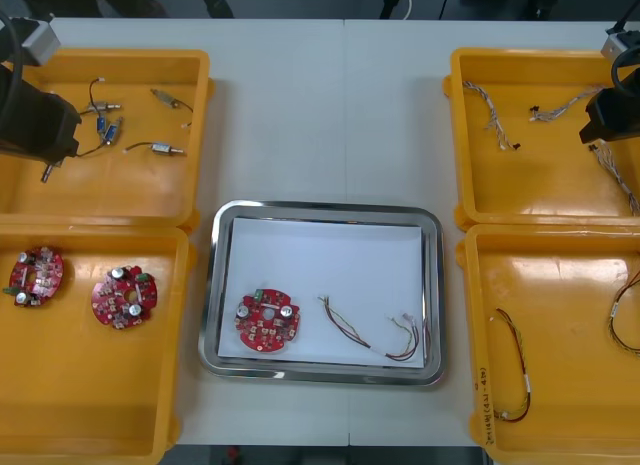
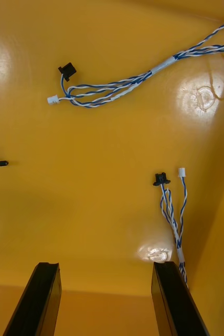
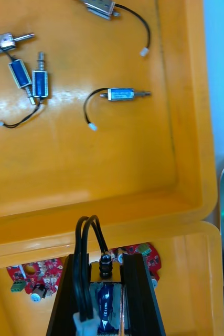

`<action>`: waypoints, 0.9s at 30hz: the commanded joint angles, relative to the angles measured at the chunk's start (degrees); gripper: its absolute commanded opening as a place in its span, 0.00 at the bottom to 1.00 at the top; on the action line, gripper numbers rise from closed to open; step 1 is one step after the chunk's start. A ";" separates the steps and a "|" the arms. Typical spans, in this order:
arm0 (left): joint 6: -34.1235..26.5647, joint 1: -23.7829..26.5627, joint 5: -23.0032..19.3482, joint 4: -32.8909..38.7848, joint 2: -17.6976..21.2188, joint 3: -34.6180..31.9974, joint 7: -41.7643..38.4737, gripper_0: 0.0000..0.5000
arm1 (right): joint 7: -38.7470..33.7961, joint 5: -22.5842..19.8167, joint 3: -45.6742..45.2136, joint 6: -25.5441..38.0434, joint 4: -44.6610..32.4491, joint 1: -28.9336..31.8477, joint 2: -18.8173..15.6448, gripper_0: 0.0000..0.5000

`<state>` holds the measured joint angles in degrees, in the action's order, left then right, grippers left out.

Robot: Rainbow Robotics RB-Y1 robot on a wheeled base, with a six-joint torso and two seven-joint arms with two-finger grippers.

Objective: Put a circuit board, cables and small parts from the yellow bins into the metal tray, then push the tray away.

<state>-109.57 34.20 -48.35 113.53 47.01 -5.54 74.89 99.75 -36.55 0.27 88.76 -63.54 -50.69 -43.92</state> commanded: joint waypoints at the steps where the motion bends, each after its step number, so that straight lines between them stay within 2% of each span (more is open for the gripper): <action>1: -0.43 1.49 -1.04 4.24 -2.09 5.19 -9.23 0.00 | 6.77 0.51 -0.18 -3.59 2.55 -2.66 0.94 1.00; 4: -0.43 2.72 -1.13 4.77 -4.03 7.21 -11.96 0.00 | 9.85 0.25 -0.18 -6.05 4.66 -2.66 1.20 1.00; 12: -0.43 5.97 -0.51 5.91 -6.31 14.94 -19.16 0.00 | 17.49 -0.54 -0.18 -12.12 8.70 -2.57 1.20 1.00; 22: -0.12 8.43 3.18 7.14 -8.95 24.61 -25.67 0.00 | 26.11 -0.72 -0.27 -19.59 13.27 -2.66 0.85 1.00; 27: 0.93 9.22 6.08 7.05 -10.00 28.57 -26.81 0.00 | 27.25 -0.28 -0.27 -21.00 13.97 -2.57 0.85 1.00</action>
<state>-109.46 40.43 -44.00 118.69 38.47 20.63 53.16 125.76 -36.77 0.27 68.68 -49.49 -50.70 -42.94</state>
